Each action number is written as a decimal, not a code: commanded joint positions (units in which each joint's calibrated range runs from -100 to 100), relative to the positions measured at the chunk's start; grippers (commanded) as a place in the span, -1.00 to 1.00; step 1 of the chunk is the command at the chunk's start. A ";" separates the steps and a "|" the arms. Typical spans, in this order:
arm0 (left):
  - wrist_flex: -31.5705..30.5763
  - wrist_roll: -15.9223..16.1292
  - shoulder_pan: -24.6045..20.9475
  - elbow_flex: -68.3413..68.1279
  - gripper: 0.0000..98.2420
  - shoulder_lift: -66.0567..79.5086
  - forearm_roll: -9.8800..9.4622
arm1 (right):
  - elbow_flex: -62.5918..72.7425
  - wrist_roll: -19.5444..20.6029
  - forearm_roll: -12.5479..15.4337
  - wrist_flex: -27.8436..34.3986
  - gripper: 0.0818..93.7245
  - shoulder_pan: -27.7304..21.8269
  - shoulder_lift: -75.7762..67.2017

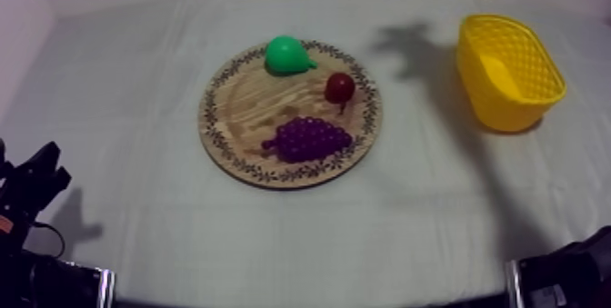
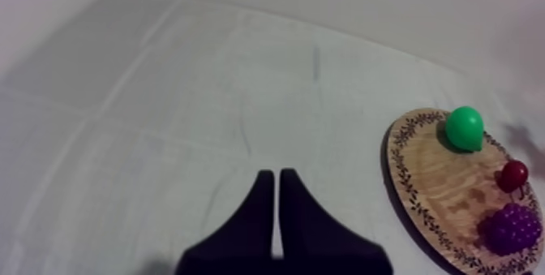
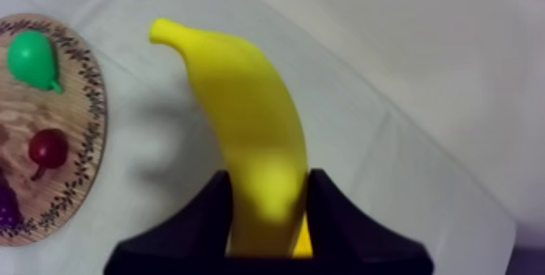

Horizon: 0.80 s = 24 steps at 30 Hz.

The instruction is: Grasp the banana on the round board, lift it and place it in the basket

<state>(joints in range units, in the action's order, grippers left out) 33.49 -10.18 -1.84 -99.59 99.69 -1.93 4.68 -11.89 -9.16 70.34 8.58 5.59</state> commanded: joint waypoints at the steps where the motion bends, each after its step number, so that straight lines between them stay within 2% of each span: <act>1: 0.05 -0.01 -0.01 0.04 -1.00 0.05 0.00 | -2.62 1.34 -0.27 0.25 -0.43 -2.74 -1.32; 7: 0.05 -0.01 -0.01 0.04 -1.00 0.05 0.00 | -11.33 3.93 -1.30 0.43 -0.44 -6.43 -3.44; 16: 0.05 -0.02 -0.01 0.04 -1.00 0.05 0.00 | -21.24 7.79 -2.48 -0.33 -0.45 -8.40 -2.21; 24: 0.05 -0.01 -0.01 0.04 -1.00 0.05 0.00 | -25.08 9.41 -0.34 -1.91 -0.45 -11.46 0.27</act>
<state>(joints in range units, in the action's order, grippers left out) 33.57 -10.18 -1.84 -99.59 99.69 -1.93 -20.00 -2.62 -9.73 68.34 -2.52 5.60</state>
